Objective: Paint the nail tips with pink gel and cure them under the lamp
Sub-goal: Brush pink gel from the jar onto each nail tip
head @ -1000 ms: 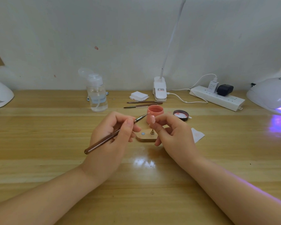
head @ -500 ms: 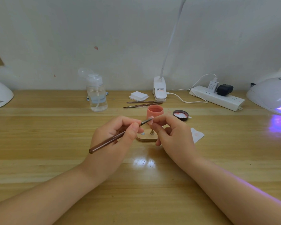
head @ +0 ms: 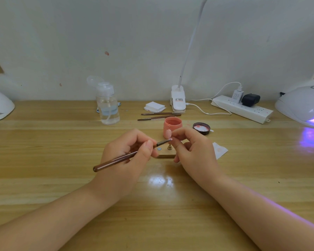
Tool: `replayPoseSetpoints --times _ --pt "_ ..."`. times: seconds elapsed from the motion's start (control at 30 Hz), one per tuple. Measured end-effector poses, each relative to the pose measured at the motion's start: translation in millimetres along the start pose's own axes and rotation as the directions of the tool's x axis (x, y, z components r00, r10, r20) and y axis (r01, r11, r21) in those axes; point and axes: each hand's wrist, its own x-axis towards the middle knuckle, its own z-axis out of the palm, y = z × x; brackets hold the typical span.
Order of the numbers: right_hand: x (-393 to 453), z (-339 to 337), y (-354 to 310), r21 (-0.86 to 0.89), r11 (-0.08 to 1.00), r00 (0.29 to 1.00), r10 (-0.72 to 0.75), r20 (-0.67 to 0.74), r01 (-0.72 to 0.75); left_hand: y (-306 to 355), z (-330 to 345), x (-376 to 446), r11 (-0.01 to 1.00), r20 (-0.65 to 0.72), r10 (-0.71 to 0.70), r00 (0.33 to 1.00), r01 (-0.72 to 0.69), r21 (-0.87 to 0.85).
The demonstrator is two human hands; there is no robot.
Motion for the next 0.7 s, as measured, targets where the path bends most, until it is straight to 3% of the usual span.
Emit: replayPoseSetpoints --times 0.3,0.5,0.7 --pt "0.0 0.1 0.0 0.015 1.000 1.000 -0.007 -0.003 0.007 -0.2 -0.3 2.4 0.998 -0.013 -0.016 1.000 0.016 0.056" --pt "0.3 -0.6 2.0 0.040 0.999 1.000 0.029 0.002 -0.029 0.5 -0.5 2.3 1.000 -0.041 0.019 0.999 -0.019 -0.009" --pt "0.1 -0.7 -0.6 0.038 0.999 0.999 0.014 0.031 -0.015 -3.7 0.2 5.0 0.998 -0.073 -0.061 0.995 0.060 -0.020"
